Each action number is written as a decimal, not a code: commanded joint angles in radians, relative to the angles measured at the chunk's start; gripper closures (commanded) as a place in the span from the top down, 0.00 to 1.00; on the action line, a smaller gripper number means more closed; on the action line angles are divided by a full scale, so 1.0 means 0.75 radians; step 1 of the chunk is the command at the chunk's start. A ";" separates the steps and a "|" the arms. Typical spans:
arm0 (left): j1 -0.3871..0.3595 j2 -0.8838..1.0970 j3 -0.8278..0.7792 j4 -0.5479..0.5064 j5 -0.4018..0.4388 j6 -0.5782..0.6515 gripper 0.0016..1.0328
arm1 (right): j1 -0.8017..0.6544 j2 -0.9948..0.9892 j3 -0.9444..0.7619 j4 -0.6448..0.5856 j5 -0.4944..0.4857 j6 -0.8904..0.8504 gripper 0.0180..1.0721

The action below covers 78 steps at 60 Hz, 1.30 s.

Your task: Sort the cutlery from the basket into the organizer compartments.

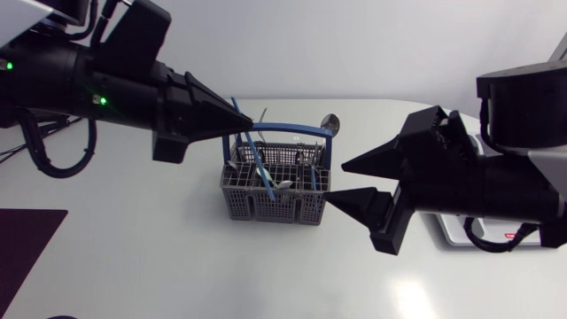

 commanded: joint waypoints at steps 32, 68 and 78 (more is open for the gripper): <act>-0.091 0.233 0.081 0.143 0.214 -0.275 0.09 | 0.032 0.235 0.175 -0.040 -0.153 0.108 0.67; -0.081 0.266 0.110 0.157 0.249 -0.314 0.09 | 0.069 0.300 0.147 0.027 -0.142 0.106 0.05; -0.038 0.276 0.128 0.221 0.259 -0.406 0.37 | 0.077 0.268 0.132 -0.004 -0.142 0.102 0.05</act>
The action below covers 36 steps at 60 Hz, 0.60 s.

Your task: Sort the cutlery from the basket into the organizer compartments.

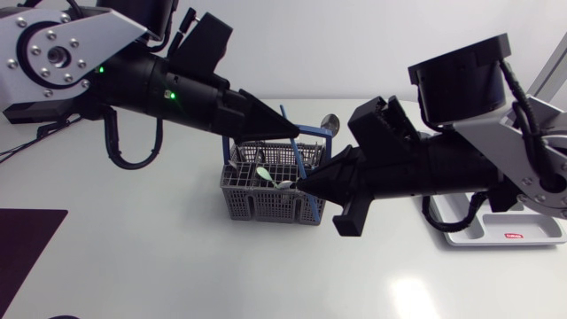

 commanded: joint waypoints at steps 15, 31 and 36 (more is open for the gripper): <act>0.144 -0.007 0.097 0.149 0.025 -0.114 0.92 | -0.069 -0.209 -0.103 -0.172 0.008 -0.061 0.05; 0.247 -0.007 0.021 0.295 -0.038 -0.102 0.92 | -0.296 -0.389 -0.187 -0.339 -0.027 -0.190 0.05; 0.187 -0.013 -0.028 0.325 -0.155 -0.035 0.92 | -0.414 -0.401 -0.195 -0.370 -0.033 -0.227 0.05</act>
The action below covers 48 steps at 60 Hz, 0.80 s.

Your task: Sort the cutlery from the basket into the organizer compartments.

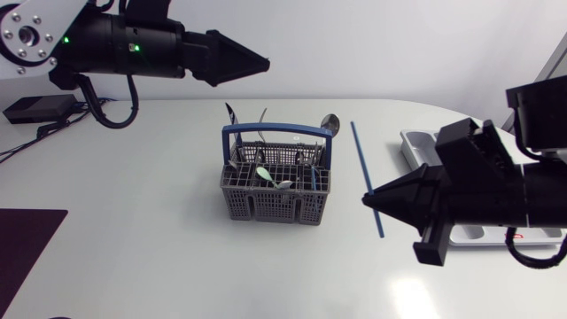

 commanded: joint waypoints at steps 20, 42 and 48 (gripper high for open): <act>-0.387 0.072 -0.205 0.027 -0.547 0.389 0.92 | -0.691 0.278 0.007 0.036 -0.029 -0.237 0.05; -0.462 0.168 -0.240 0.035 -0.694 0.510 0.91 | -0.975 0.800 0.211 0.164 0.077 -0.256 0.05; -0.481 0.170 -0.265 0.055 -0.737 0.539 0.90 | -0.993 0.902 0.262 0.193 0.124 -0.235 0.05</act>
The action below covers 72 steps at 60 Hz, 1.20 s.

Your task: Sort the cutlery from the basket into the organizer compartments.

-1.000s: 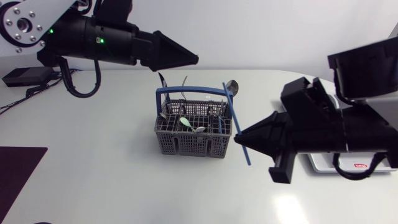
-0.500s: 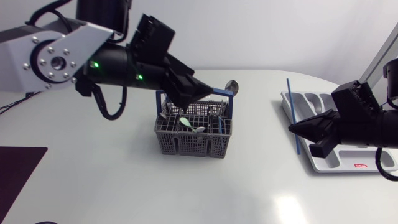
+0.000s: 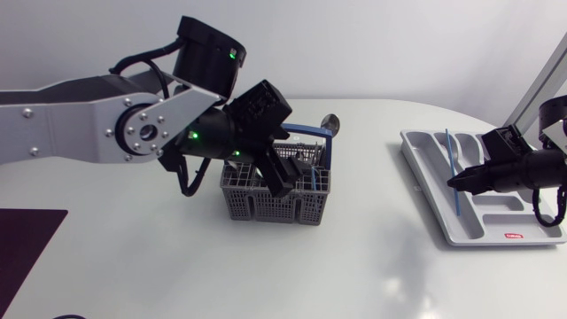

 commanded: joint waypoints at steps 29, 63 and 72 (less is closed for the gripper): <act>-0.053 0.097 -0.106 0.111 -0.113 0.120 0.90 | -0.005 0.497 0.266 0.030 0.151 0.164 0.08; -0.104 0.187 -0.116 0.265 -0.125 0.106 0.80 | 0.025 0.452 0.213 0.095 0.225 0.195 0.88; -0.106 0.193 -0.120 0.297 -0.117 0.090 0.66 | 0.035 0.368 0.162 0.114 0.231 0.186 0.90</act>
